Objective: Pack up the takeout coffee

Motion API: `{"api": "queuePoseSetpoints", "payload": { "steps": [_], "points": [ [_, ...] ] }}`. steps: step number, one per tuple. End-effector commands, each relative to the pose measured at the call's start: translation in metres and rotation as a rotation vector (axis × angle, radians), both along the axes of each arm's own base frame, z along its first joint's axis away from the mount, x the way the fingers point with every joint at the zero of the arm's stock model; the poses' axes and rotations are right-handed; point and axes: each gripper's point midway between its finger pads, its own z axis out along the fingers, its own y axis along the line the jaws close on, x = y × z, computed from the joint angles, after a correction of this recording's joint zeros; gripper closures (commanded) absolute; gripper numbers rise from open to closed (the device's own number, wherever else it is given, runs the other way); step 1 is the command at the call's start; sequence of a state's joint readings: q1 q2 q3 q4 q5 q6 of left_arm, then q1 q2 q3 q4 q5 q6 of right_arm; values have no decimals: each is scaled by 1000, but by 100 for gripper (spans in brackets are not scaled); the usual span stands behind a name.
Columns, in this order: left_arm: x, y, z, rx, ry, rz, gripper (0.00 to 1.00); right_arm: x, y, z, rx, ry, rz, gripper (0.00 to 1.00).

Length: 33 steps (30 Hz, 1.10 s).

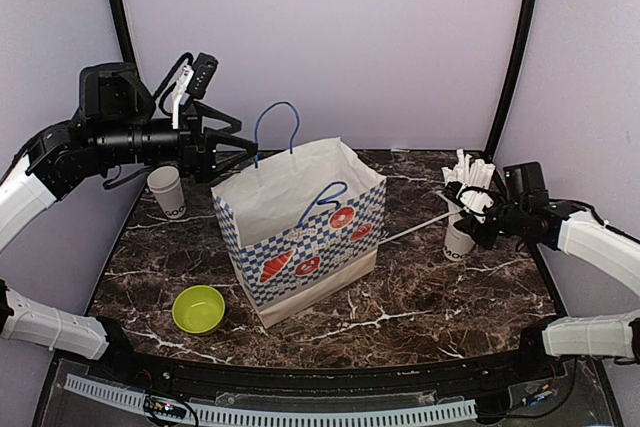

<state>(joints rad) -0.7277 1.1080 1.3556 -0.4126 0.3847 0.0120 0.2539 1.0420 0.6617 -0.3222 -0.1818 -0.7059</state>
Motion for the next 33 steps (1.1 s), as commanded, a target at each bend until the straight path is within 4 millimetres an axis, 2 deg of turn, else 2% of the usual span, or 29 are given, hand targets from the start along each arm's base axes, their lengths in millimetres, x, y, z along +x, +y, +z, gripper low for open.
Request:
{"api": "queuePoseSetpoints", "payload": {
  "steps": [1, 7, 15, 18, 21, 24, 28, 33],
  "points": [
    [-7, 2, 8, -30, -22, -13, 13, 0, 0, 16, 3, -20, 11, 70],
    [-8, 3, 5, -22, -20, -13, 13, -9, 3, 16, 5, 11, 42, 69],
    [-10, 7, 5, -21, -29, 0, 13, -44, 1, 26, -16, 108, 93, 66],
    [-9, 8, 2, -15, -37, 5, 13, -49, 10, 32, -30, 134, 147, 64],
    [-8, 9, 0, -8, -38, 13, 13, -46, 33, 43, -103, 119, 219, 60],
    [-9, 10, -2, -13, -26, 15, 13, -38, 53, 41, -236, 110, 281, 55],
    [-12, 14, -3, -27, -28, 23, 13, -23, 70, 23, -394, 120, 328, 55],
    [-17, 24, 1, -45, -22, 50, 13, -11, 73, -5, -532, 143, 368, 52]
  ]
}}
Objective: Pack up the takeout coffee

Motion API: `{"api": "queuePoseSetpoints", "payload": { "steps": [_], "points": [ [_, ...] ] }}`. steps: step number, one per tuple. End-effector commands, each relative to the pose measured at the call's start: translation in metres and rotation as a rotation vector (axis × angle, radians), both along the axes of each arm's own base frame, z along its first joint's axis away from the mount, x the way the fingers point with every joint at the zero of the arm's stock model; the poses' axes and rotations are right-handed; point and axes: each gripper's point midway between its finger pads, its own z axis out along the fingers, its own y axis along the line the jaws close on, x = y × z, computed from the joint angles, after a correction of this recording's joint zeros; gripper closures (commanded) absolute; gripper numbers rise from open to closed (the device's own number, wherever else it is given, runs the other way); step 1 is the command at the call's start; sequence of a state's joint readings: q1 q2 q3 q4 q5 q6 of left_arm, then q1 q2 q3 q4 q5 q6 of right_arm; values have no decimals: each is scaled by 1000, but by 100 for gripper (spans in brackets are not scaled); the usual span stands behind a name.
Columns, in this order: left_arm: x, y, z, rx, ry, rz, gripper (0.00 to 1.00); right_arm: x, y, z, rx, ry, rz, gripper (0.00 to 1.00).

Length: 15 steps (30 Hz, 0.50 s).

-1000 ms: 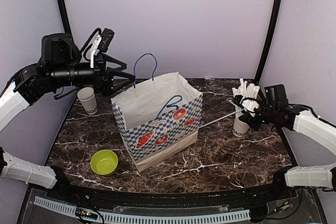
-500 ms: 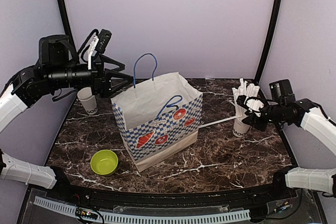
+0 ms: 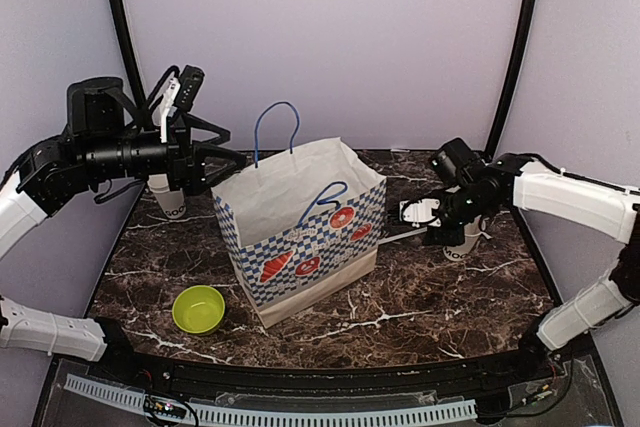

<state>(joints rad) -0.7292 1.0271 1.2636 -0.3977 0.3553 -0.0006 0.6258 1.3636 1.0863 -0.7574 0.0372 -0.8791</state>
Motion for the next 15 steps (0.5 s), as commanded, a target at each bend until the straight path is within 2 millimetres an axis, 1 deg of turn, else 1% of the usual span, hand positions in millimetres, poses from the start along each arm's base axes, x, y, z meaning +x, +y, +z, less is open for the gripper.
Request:
{"api": "queuePoseSetpoints", "payload": {
  "steps": [1, 6, 9, 12, 15],
  "points": [
    [-8, 11, 13, -39, -30, 26, 13, 16, -9, -12, -156, -52, 19, 51],
    [-9, 15, 9, -29, -35, 36, 13, 31, -6, -27, -213, -71, 12, 49],
    [-9, 14, 4, -24, -30, 32, 13, 38, -6, -32, -235, -95, 11, 49],
    [-7, 12, -1, -17, -21, 29, 13, 44, -9, -42, -275, -102, 2, 49],
    [-7, 10, -2, -18, -20, 21, 12, 48, -10, -48, -292, -114, -1, 50]
  ]
}}
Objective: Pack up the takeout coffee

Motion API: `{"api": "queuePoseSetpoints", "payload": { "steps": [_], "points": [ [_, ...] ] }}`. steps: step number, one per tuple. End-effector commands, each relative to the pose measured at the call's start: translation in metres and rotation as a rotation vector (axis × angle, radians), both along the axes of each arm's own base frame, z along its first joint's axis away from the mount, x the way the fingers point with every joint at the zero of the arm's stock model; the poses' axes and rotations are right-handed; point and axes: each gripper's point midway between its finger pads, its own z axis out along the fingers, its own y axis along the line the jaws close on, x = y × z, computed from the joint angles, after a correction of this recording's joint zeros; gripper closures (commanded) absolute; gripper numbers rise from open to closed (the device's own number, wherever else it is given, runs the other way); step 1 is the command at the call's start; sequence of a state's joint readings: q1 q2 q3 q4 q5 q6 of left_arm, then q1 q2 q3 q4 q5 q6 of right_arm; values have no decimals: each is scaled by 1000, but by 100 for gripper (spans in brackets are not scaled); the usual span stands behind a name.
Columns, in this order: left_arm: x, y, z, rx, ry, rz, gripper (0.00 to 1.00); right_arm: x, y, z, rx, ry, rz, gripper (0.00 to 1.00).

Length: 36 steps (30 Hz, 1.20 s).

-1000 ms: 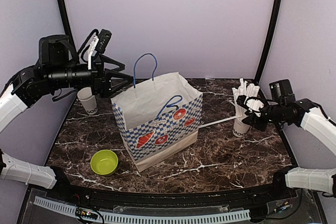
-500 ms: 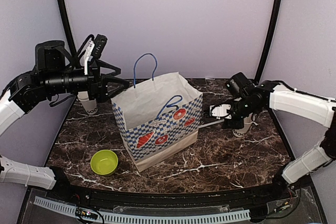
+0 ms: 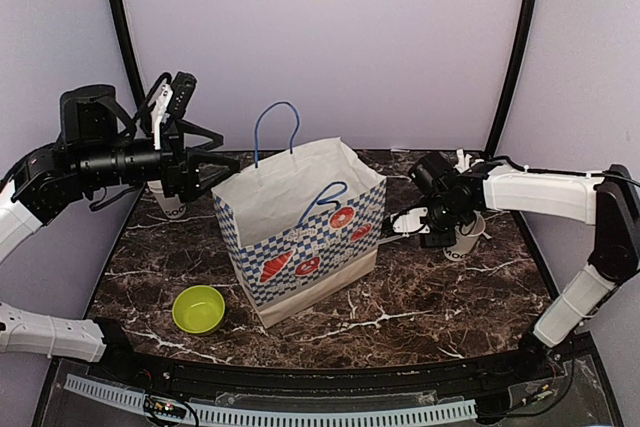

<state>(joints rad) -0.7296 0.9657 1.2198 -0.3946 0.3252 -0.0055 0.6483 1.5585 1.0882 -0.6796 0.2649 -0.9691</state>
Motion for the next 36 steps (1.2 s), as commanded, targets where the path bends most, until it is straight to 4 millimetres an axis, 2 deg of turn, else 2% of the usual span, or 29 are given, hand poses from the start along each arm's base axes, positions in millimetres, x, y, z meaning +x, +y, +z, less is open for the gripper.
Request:
{"api": "queuePoseSetpoints", "payload": {
  "steps": [1, 4, 6, 10, 19, 21, 24, 31, 36],
  "points": [
    [0, -3, -3, -7, -2, -9, 12, 18, 6, 2, -18, -77, 4, 50],
    [1, -5, -6, -6, 0, -14, 12, 24, 7, 2, -20, -102, 1, 53],
    [1, -6, -8, -6, 3, -19, 12, 28, 7, 3, -26, -121, 0, 60],
    [1, -6, -9, -6, 4, -23, 12, 32, 8, -2, -41, -128, 7, 81],
    [-1, -4, -7, -8, 0, -18, 12, 36, 10, 2, -50, -129, 14, 100],
    [-2, -3, -6, -11, -3, -21, 12, 39, 11, 9, -51, -146, 11, 100],
    [-2, -2, -5, -12, -5, -18, 12, 45, 14, 27, -37, -182, 13, 100],
    [-4, 0, 2, -17, -12, -14, 12, 57, 25, 84, 41, -253, 9, 100],
    [-4, 2, 5, -20, -19, -4, 12, 62, 27, 135, 110, -346, -10, 100]
  ]
}}
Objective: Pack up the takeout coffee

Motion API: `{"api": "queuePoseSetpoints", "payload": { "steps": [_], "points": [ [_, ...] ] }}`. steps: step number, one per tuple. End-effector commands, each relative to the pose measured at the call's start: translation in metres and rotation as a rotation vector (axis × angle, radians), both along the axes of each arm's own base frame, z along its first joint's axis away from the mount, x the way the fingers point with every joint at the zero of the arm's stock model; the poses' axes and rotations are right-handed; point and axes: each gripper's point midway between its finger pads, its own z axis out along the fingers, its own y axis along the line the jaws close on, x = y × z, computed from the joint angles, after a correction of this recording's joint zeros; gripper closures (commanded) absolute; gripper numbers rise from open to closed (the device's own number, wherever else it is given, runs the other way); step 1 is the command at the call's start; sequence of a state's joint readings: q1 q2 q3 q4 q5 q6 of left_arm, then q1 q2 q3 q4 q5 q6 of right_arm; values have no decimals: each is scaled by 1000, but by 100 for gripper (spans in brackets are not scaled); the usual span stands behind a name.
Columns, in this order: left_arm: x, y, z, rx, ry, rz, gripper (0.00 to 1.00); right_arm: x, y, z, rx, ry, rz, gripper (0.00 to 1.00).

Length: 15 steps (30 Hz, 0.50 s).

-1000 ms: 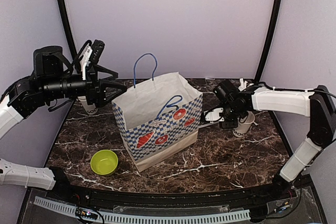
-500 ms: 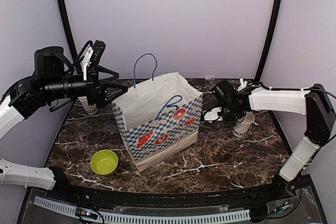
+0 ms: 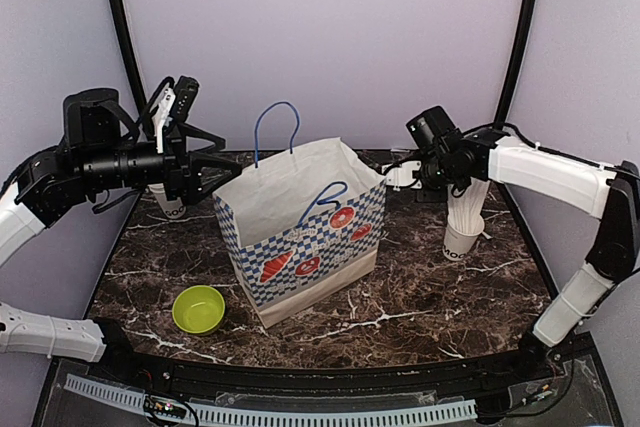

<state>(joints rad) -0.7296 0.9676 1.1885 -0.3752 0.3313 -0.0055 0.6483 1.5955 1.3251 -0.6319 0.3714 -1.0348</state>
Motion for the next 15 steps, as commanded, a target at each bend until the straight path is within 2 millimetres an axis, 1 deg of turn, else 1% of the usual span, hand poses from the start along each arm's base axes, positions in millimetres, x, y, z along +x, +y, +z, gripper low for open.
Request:
{"api": "queuePoseSetpoints", "payload": {
  "steps": [1, 3, 5, 7, 8, 10, 11, 12, 15],
  "points": [
    [-5, 5, 15, -28, -30, 5, 12, 4, 0, 67, 86, -131, -17, 100],
    [-4, 4, 16, -19, -49, 1, 12, 11, -9, 100, 123, -211, -47, 100],
    [-3, 5, 17, -12, -58, 6, 12, 13, -18, 134, 182, -268, -69, 100],
    [-1, 6, 19, -6, -64, 17, 12, 7, -22, 160, 260, -280, -52, 100],
    [-1, 7, 19, -2, -63, 20, 12, 2, -23, 169, 293, -274, -39, 100],
    [0, 9, 22, 1, -74, 35, 12, -10, -20, 179, 338, -238, 8, 100],
    [2, 11, 24, 3, -82, 49, 12, -19, -18, 178, 339, -205, 45, 100],
    [2, 13, 25, 3, -90, 57, 12, -25, -13, 181, 349, -190, 87, 100],
    [9, 19, 28, 14, -114, 107, 12, -48, -2, 176, 305, -109, 199, 100]
  ]
}}
